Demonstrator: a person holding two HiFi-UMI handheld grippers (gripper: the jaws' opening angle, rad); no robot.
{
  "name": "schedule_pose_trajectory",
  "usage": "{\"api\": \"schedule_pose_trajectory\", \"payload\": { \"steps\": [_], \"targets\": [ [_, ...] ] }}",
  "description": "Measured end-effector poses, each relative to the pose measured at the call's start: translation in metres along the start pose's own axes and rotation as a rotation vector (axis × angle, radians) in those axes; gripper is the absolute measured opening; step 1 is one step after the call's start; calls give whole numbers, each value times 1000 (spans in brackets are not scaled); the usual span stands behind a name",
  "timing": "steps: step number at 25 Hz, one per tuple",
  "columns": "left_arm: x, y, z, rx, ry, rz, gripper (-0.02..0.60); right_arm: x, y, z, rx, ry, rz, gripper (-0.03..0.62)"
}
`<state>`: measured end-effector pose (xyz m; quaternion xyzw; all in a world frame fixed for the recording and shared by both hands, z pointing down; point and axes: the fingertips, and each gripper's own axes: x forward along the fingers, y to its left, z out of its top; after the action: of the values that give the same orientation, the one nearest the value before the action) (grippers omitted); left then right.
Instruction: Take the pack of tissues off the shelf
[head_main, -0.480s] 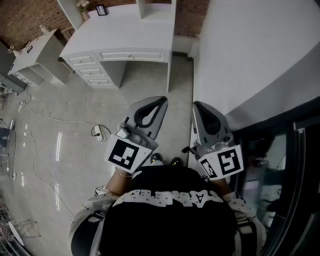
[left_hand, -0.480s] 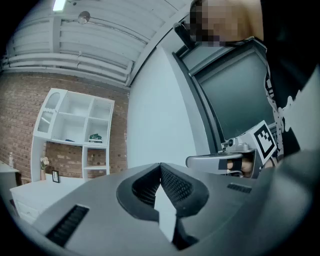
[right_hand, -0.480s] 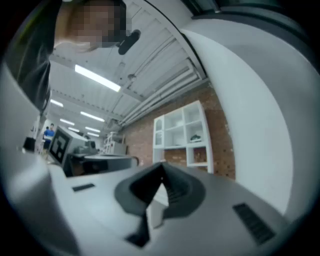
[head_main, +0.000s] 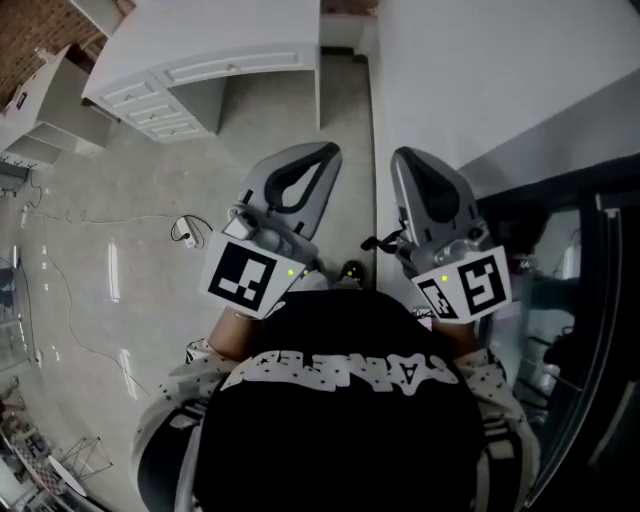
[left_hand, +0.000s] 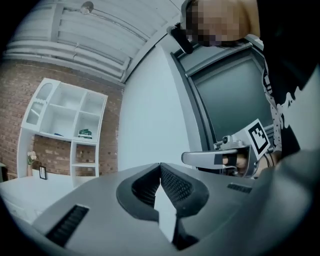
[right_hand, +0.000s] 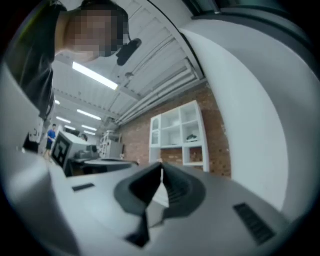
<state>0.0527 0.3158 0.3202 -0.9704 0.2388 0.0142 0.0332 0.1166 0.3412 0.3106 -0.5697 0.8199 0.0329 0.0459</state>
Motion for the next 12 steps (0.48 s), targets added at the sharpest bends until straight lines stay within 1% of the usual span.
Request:
{"api": "schedule_pose_trajectory", "payload": {
  "steps": [4,7,10,12],
  "targets": [
    [4,5,-12,-46,24,-67,35,10,-4,-2,31,24,13,32],
    [10,10,-25,-50,33,-108,35,20,-11,-7,25,33,28,32],
    [10,13,-35,-54,31,-143,37,26,-14,-10,4,43,12,32],
    [9,14,-41,-60,36,-159,37,26,-16,-11,11,45,2,32]
  ]
}}
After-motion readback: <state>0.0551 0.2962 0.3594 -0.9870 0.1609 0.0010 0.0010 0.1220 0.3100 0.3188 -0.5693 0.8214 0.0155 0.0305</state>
